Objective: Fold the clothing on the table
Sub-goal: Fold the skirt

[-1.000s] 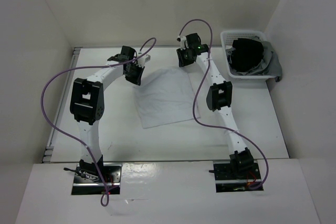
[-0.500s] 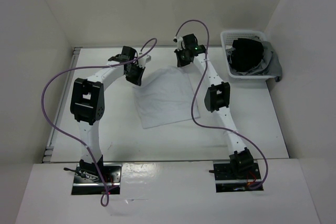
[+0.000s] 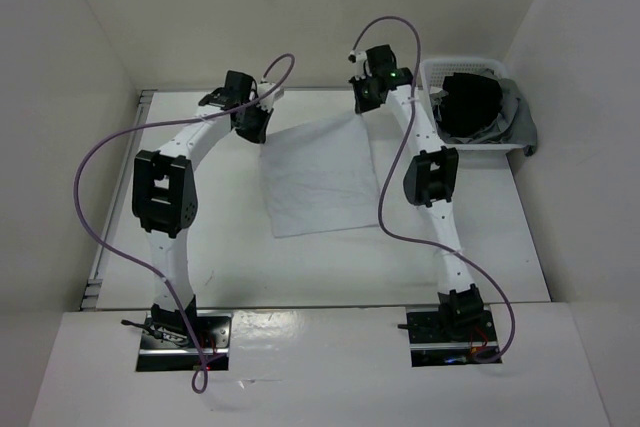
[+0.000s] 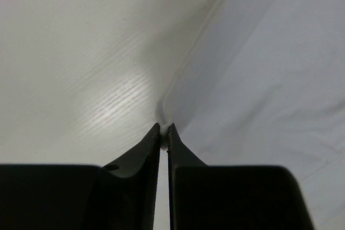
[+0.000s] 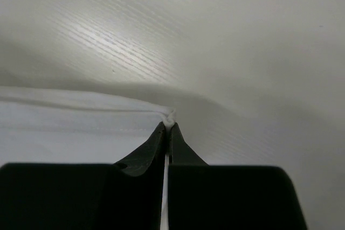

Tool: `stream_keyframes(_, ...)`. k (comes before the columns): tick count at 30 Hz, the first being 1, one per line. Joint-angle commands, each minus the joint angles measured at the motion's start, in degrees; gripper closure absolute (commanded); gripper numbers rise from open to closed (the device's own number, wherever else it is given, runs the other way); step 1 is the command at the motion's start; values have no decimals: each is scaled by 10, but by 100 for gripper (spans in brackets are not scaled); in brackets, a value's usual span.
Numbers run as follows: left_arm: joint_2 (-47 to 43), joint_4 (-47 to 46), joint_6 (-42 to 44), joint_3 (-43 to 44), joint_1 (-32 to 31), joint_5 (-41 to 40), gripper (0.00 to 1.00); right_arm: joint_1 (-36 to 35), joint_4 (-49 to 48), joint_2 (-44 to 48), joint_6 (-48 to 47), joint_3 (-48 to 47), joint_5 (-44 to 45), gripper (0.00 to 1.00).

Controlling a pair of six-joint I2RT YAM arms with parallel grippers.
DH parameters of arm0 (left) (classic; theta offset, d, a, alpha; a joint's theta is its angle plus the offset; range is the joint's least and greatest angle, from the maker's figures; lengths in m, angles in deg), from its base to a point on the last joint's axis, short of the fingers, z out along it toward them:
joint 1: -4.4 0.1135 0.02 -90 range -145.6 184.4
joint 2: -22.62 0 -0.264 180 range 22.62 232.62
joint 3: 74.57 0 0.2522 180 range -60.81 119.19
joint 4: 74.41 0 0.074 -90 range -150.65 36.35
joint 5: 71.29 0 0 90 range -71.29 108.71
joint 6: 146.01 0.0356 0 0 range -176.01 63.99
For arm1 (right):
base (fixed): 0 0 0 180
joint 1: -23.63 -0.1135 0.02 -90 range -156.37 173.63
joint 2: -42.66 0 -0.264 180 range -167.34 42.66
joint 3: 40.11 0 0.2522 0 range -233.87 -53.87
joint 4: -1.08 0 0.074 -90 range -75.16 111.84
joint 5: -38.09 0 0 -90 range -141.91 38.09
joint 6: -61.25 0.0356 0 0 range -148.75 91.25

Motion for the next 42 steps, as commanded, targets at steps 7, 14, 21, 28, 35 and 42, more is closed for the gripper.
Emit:
stream_keyframes(7, 13, 0, 22, 61, 10, 15, 88, 6, -9, 119, -17, 45, 16, 100)
stream_keyframes(14, 26, 5, 22, 98, 10, 39, 88, 1, -9, 129, -36, 67, 10, 100)
stream_keyframes(21, -12, 22, 42, 50, -2, 60, 88, 6, 33, 140, -52, 68, 5, 100)
stream_keyframes(28, -66, 47, 65, -6, -7, 78, 89, 17, 33, 170, -57, 80, 5, 100)
stream_keyframes(35, -104, 57, 76, -40, -12, 84, 89, 17, 49, 186, -73, 96, 0, 100)
stream_keyframes(42, -116, 82, 81, -47, -17, 90, 89, 17, 88, 197, -104, 106, -12, 100)
